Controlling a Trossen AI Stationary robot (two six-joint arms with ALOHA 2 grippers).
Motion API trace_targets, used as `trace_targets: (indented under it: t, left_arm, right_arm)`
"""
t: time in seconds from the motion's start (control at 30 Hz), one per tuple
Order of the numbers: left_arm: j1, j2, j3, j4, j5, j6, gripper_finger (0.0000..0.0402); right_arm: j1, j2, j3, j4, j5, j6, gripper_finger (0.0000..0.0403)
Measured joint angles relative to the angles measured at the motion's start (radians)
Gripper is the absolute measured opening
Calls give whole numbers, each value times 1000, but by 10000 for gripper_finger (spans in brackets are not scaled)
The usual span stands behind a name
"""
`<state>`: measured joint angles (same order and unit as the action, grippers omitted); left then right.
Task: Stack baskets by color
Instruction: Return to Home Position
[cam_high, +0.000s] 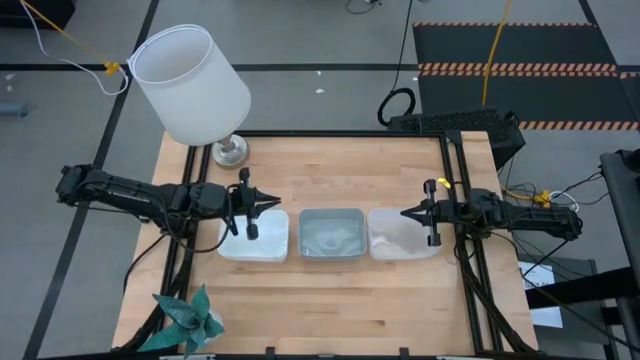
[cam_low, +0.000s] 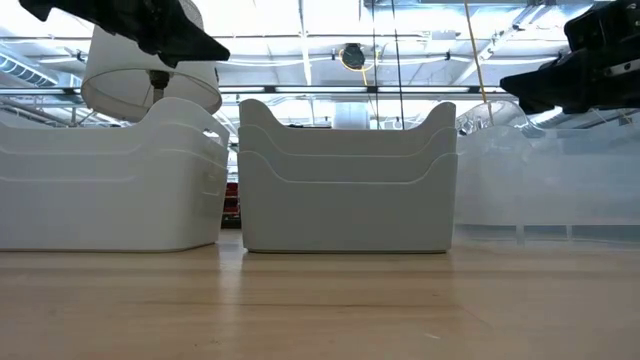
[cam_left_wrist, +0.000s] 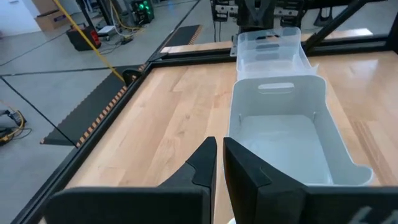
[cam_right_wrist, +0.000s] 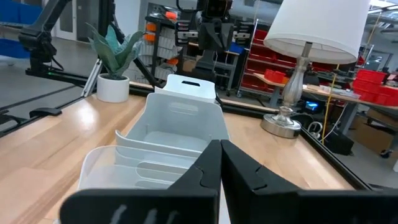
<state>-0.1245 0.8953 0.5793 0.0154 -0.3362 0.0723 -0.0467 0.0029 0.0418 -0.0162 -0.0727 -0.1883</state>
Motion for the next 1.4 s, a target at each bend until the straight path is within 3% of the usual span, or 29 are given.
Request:
trace_targets:
  t: [0.77, 1.4]
  left_arm:
    - [8, -34, -1, -51, -4, -27, 31]
    - [8, -34, -1, -70, -4, -29, 31]
  right_arm:
    - [2, 5, 0, -2, 18, 66, 0]
    - [75, 5, -1, -4, 53, 71, 0]
